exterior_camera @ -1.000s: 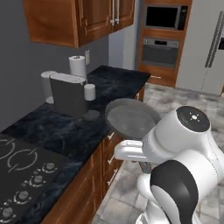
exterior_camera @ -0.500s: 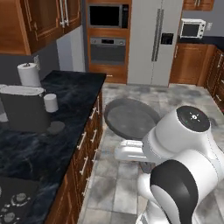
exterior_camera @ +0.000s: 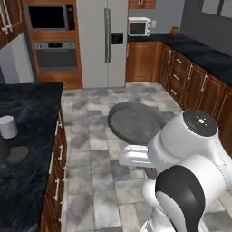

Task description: Move the pot and pan from the stove into the sink.

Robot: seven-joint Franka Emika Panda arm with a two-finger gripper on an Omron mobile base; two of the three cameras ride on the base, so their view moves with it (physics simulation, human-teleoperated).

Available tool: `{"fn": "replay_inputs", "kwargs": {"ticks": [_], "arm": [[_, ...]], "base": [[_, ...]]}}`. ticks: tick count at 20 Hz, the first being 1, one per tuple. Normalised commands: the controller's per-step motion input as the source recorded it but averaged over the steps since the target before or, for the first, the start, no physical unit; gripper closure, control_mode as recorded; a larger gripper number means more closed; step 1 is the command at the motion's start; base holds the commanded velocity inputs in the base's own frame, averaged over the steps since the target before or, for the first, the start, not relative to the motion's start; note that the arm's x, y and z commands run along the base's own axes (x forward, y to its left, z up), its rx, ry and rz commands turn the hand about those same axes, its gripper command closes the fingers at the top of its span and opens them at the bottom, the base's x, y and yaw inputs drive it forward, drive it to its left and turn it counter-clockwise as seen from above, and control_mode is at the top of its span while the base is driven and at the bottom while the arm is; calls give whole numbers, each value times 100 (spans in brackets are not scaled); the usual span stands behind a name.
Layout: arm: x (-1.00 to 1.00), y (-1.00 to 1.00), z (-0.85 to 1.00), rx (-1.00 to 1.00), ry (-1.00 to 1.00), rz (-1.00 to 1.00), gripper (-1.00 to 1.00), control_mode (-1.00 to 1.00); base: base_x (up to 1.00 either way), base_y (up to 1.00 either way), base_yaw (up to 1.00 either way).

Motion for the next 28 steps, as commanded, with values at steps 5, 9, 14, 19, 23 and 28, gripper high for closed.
{"fn": "replay_inputs", "kwargs": {"ticks": [5, 9, 14, 19, 23, 28], "arm": [[0, 0, 0, 0, 0, 0, 100, 100], [0, 0, 0, 0, 0, 0, 100, 100], [0, 0, 0, 0, 0, 0, 100, 100], [0, 0, 0, 0, 0, 0, 100, 100], [0, 0, 0, 0, 0, 0, 100, 100], [0, 0, 0, 0, 0, 0, 100, 100]], "base": [[0, -12, -49], [0, -11, -50], [0, -11, -50], [0, -11, -50], [0, -10, -50], [0, -9, -50]]}}
